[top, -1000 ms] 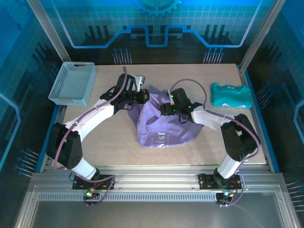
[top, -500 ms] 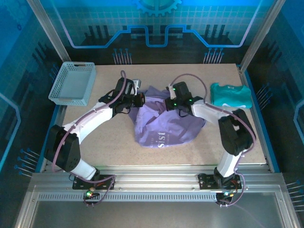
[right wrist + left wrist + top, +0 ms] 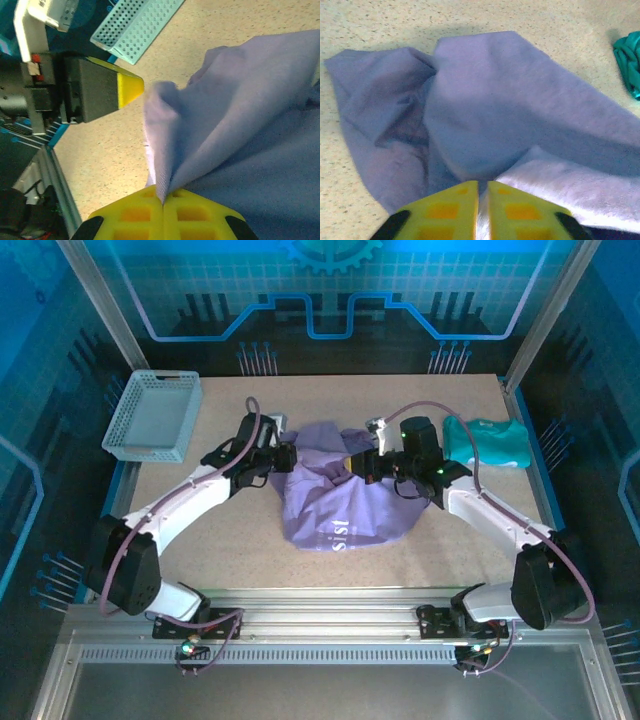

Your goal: Fold the inside-out t-shirt

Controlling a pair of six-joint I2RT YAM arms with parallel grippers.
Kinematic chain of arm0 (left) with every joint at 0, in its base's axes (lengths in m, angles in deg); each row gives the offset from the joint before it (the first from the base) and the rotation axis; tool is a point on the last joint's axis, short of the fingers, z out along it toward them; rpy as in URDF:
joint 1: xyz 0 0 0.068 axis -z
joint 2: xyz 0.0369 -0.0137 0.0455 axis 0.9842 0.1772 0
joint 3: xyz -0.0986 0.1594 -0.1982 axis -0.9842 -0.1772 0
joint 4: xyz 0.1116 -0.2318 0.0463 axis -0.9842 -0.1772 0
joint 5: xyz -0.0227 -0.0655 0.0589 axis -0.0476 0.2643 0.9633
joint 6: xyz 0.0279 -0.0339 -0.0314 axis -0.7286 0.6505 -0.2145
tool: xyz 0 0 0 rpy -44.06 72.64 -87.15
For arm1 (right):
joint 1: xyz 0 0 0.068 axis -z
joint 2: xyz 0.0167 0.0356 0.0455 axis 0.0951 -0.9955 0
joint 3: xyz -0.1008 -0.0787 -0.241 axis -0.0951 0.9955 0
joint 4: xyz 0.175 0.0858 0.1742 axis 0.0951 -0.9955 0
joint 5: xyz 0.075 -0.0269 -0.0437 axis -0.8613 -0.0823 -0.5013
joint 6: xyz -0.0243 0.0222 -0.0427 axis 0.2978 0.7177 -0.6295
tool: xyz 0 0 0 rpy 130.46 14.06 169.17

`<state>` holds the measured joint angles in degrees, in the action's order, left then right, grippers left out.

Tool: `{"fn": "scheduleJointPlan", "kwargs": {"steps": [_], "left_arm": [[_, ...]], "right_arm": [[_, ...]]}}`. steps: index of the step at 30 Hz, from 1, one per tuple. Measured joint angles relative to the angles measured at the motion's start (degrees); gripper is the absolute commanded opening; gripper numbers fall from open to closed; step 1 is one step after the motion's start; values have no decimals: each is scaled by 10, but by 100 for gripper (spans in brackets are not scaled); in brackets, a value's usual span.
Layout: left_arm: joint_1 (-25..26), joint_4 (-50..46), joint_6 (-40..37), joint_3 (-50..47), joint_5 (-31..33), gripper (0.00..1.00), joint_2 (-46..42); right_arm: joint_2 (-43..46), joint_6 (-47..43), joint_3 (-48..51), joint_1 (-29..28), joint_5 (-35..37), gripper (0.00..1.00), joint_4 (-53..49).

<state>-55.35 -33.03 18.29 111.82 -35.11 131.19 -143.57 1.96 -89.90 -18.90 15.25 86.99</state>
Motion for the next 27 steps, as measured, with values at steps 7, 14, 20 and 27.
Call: {"fn": "scheduleJointPlan", "kwargs": {"steps": [7,14,20,27], "left_arm": [[51,0,2,-90,24,45,-98],[109,49,-1,-126,-24,43,-134],[123,92,-16,-100,-59,43,-30],[139,125,-35,-47,-62,44,82]], "right_arm": [[-8,31,4,16,-24,0,0],[-30,30,3,20,-47,0,-12],[-31,5,-5,34,-65,0,-47],[-31,1,-5,54,-68,0,-66]]}}
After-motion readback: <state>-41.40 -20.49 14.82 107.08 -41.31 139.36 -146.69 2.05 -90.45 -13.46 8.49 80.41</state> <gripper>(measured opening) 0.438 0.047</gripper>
